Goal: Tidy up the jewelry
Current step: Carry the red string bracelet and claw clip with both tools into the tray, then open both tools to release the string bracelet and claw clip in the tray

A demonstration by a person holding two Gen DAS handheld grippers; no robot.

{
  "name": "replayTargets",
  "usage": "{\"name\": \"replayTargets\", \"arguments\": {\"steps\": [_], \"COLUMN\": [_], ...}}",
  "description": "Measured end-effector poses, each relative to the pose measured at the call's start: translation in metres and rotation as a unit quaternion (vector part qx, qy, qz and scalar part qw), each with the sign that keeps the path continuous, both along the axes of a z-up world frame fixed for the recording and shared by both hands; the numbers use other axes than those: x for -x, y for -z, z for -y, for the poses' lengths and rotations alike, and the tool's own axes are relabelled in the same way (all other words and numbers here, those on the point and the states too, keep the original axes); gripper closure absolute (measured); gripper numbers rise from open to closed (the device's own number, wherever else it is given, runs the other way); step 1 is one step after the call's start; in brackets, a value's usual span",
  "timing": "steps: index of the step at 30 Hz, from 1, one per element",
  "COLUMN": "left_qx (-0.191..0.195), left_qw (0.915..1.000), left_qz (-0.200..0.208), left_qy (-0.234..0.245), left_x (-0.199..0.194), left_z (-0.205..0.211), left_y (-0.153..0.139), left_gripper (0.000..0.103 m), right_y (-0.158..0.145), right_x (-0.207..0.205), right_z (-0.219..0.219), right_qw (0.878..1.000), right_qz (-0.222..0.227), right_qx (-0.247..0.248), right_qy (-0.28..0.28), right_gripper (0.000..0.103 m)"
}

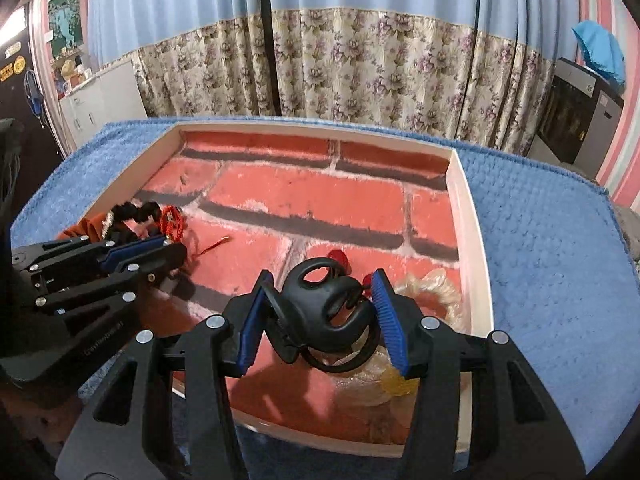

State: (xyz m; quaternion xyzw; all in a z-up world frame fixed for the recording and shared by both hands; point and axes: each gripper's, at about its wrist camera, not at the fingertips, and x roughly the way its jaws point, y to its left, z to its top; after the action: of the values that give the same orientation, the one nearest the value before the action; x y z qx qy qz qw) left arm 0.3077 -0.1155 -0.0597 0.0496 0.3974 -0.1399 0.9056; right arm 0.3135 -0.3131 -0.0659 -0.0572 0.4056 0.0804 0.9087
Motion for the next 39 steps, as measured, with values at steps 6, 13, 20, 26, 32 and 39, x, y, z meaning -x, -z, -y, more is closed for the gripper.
{"name": "replayTargets", "arguments": {"steps": [6, 13, 20, 26, 32, 39], "left_qx": [0.005, 0.004, 0.022, 0.031, 0.031, 0.016], "left_qw": [1.0, 1.0, 0.9997, 0.9995, 0.9985, 0.9941], "left_qz": [-0.006, -0.005, 0.01, 0.012, 0.045, 0.103], "left_qy": [-0.002, 0.002, -0.001, -0.003, -0.005, -0.031], "left_x": [-0.006, -0.004, 0.001, 0.004, 0.026, 0.08], "left_z": [-0.001, -0.002, -0.008, -0.01, -0.019, -0.067], "left_y": [0.004, 0.003, -0.007, -0.017, -0.062, -0.124], "left_gripper": [0.088, 0.088, 0.053, 0.053, 0.052, 0.04], "right_y": [0.004, 0.004, -0.008, -0.028, -0.08, -0.144], "right_x": [-0.003, -0.002, 0.003, 0.009, 0.034, 0.1], "right_z": [0.003, 0.003, 0.009, 0.02, 0.032, 0.059], "right_qw": [1.0, 1.0, 1.0, 0.999, 0.997, 0.991], "right_qz": [-0.01, -0.01, 0.009, 0.024, 0.071, 0.134], "right_qx": [0.002, 0.002, -0.007, -0.022, -0.026, -0.01], "right_qy": [-0.002, -0.001, 0.001, 0.005, 0.01, 0.012], "right_gripper": [0.051, 0.05, 0.037, 0.037, 0.033, 0.024]}}
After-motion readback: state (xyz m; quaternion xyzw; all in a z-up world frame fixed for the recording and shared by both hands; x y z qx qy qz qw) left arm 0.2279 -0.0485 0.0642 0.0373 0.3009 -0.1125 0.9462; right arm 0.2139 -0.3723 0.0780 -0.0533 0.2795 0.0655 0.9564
